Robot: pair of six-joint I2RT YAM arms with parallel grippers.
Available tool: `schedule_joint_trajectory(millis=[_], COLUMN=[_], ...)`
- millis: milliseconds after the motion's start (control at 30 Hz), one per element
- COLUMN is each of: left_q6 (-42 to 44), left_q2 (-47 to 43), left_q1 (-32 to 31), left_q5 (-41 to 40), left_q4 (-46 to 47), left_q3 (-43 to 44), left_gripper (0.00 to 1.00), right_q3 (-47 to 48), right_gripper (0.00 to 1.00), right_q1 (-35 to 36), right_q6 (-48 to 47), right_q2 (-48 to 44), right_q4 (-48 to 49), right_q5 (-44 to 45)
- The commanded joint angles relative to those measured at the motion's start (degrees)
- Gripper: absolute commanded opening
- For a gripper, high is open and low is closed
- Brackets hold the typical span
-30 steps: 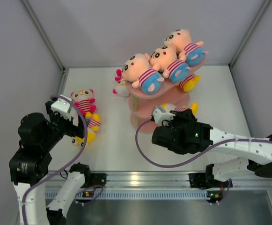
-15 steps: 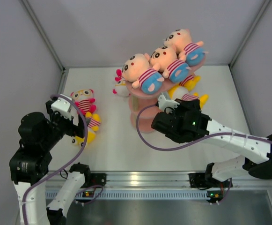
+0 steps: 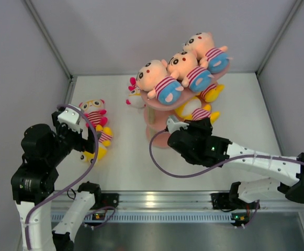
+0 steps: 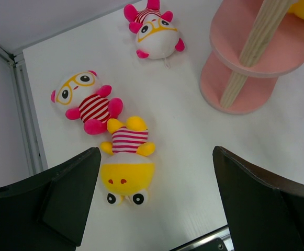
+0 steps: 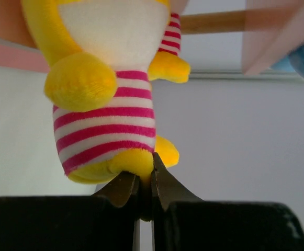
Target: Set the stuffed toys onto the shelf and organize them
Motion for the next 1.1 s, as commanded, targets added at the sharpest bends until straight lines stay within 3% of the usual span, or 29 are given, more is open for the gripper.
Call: schedule_joint_trajectory(millis=[0, 367, 733, 767, 900, 1000, 1067], left_q6=[0.38, 0.46, 0.99, 0.90, 1.17, 1.60, 2.74], left_q2=[0.24, -0.29, -0.29, -0.20, 0.06, 0.94, 1.47], left_q1=[0.38, 0.46, 0.46, 0.46, 0.46, 0.46, 0.46], left_q5=[0.04, -0.05, 0.30, 0.30, -0.05, 0.04, -0.39], left_q4=[1.40, 1.31, 1.40, 1.40, 1.40, 1.40, 1.40], left_q3=[0.85, 0.15, -1.08, -1.60, -3.10, -4.68, -6.96], left_gripper=[0.94, 0.94, 0.94, 0.94, 0.94, 0.95, 0.95], right_q3=[-2.10, -2.36, -1.93, -1.93, -1.66, -0.61, -0.08], right_gripper=[0.00, 0.00, 0.00, 0.03, 0.28, 0.36, 0.53], right_q1=[-0.30, -5.75, -10.23, -10.23, -10.23, -9.97, -9.62], right_q6=[-6.44, -18.81, -22.00, -22.00, -21.74, -20.60, -19.28], right_q2=[1.47, 12.37, 15.28, 15.10, 14.66, 14.13, 13.96], right_q4=[14.88, 31.15, 33.80, 33.71, 31.70, 28.90, 27.48], right_q5=[-5.02, -6.08, -5.81, -5.81, -5.64, -5.73, -5.73])
